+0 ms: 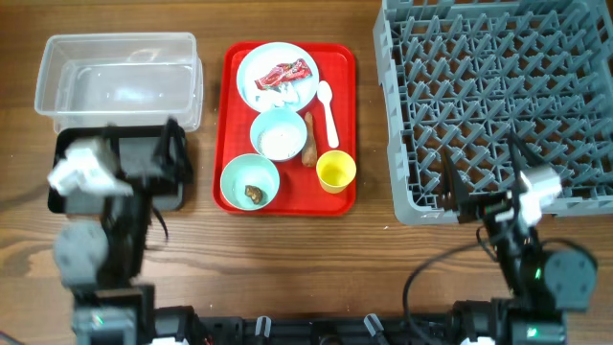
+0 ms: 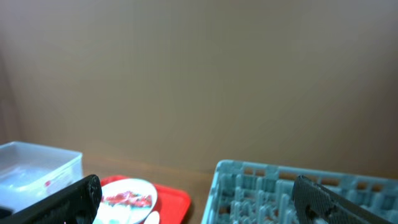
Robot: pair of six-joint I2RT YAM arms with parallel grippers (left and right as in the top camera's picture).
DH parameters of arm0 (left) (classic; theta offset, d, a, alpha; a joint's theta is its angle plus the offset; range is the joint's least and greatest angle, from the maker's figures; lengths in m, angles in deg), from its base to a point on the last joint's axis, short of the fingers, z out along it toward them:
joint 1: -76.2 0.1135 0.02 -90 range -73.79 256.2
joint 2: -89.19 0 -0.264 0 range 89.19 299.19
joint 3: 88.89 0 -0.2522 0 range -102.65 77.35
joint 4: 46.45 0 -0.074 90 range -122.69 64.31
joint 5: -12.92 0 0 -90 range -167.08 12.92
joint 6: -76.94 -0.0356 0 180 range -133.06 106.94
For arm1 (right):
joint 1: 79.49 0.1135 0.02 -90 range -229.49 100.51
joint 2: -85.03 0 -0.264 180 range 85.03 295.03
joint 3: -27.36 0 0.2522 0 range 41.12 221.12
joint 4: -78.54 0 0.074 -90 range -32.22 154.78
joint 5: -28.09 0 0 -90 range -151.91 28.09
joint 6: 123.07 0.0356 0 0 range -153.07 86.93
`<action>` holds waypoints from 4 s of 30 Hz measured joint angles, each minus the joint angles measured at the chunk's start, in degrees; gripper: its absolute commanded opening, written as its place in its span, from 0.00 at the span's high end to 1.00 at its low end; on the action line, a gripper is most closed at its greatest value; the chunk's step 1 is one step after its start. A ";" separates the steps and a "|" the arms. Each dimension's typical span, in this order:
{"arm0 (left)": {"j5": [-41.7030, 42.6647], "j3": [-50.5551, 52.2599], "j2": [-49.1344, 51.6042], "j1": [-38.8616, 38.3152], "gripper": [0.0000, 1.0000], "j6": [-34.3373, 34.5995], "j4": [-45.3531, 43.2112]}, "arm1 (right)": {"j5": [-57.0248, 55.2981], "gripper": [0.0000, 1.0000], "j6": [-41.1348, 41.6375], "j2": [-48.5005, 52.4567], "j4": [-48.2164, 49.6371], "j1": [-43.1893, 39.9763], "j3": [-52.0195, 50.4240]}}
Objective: Sort waste into correct bins and load items into the dishwasher rack
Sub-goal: 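Reach left gripper to the white plate and grasp the white tissue, then carry the tissue with left gripper and drop it into clear bin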
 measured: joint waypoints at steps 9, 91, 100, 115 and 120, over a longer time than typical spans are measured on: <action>7.76 -39.10 35.95 -1.86 0.00 -0.66 24.85 | 3.54 0.00 0.48 20.96 -17.18 -0.09 16.70; -5.68 -68.06 80.63 -10.60 0.96 6.54 46.82 | 4.76 0.00 2.86 53.37 -40.22 -0.11 27.28; -14.71 -68.06 80.78 -1.81 0.96 6.71 49.46 | 4.76 0.00 3.96 53.37 -39.67 -0.09 27.28; -16.52 -68.06 86.14 2.23 0.00 7.67 48.81 | 4.76 0.00 5.03 53.37 -39.12 -0.09 27.28; -15.93 -68.06 86.14 2.12 0.01 7.30 48.81 | 4.76 0.00 5.03 53.37 -39.12 -0.09 27.28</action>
